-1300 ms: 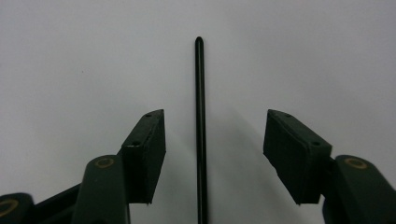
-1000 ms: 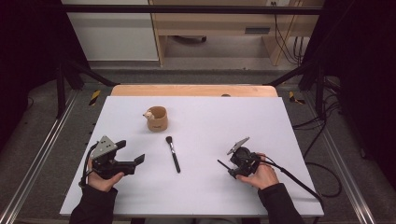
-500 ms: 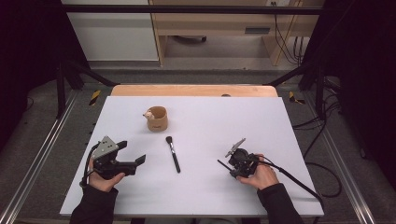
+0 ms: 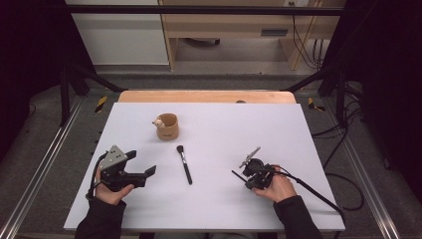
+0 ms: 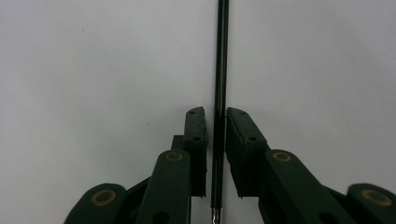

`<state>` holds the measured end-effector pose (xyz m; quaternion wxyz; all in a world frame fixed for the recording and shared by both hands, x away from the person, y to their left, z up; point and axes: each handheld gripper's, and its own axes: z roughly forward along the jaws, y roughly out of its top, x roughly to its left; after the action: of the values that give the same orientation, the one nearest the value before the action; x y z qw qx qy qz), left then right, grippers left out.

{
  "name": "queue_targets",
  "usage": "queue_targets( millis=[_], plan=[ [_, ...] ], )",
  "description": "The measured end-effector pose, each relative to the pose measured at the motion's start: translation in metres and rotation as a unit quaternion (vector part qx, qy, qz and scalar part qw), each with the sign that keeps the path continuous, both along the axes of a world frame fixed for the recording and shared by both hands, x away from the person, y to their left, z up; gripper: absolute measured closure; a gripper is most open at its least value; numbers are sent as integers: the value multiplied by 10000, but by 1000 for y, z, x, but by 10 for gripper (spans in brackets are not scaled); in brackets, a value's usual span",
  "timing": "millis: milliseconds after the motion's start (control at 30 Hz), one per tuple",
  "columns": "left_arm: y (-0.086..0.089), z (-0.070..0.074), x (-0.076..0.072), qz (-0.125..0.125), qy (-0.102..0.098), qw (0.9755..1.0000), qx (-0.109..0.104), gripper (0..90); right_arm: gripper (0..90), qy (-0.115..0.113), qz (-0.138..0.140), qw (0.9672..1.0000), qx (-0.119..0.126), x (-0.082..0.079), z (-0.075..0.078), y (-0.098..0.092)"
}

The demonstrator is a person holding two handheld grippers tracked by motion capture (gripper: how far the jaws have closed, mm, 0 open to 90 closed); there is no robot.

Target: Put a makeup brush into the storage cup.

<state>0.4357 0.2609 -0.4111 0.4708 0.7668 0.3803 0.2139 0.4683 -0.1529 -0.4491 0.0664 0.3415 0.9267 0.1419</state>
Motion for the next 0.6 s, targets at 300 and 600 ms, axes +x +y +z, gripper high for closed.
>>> queue_targets(
  millis=[300, 600],
  plan=[
    [-1, 0, 0, -23, 18, 10000, 21, 87, 820, 49, 66, 10000, -33, 1, 0, 0],
    [-1, 0, 0, -38, 16, 10000, 38, 88, 851, 140, 64, 9999, -28, 3, 1, 0]
  ],
)
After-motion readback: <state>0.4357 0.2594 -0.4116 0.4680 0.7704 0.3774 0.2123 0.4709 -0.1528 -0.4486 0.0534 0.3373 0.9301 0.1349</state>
